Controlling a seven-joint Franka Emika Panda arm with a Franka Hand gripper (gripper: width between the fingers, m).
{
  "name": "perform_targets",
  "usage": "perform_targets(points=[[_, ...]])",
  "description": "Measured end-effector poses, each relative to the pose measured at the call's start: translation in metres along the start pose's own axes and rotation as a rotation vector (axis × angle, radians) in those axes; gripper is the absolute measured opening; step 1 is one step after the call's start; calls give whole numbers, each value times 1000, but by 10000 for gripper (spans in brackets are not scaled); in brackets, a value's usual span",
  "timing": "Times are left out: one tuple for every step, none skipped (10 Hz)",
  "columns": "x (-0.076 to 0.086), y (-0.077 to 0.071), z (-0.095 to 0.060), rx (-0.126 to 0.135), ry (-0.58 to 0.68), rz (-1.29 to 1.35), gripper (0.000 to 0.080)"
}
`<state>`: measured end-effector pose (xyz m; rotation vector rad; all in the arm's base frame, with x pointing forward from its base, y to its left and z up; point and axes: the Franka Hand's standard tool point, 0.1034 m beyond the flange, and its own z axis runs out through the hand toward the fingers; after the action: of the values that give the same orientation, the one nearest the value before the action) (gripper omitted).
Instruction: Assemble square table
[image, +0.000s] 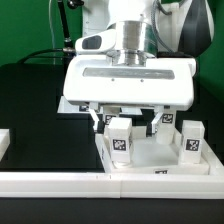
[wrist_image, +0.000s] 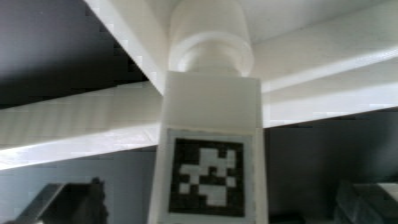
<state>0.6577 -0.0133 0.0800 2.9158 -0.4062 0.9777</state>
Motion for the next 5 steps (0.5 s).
perform_targets(points=[[0, 0, 0, 0, -2, 0, 649], [0, 1, 2, 20, -80, 8, 649], [11, -1, -2, 43, -131, 28, 649], [15, -6, -3, 65, -179, 35, 649], [20, -8, -3, 74, -194, 38, 649]])
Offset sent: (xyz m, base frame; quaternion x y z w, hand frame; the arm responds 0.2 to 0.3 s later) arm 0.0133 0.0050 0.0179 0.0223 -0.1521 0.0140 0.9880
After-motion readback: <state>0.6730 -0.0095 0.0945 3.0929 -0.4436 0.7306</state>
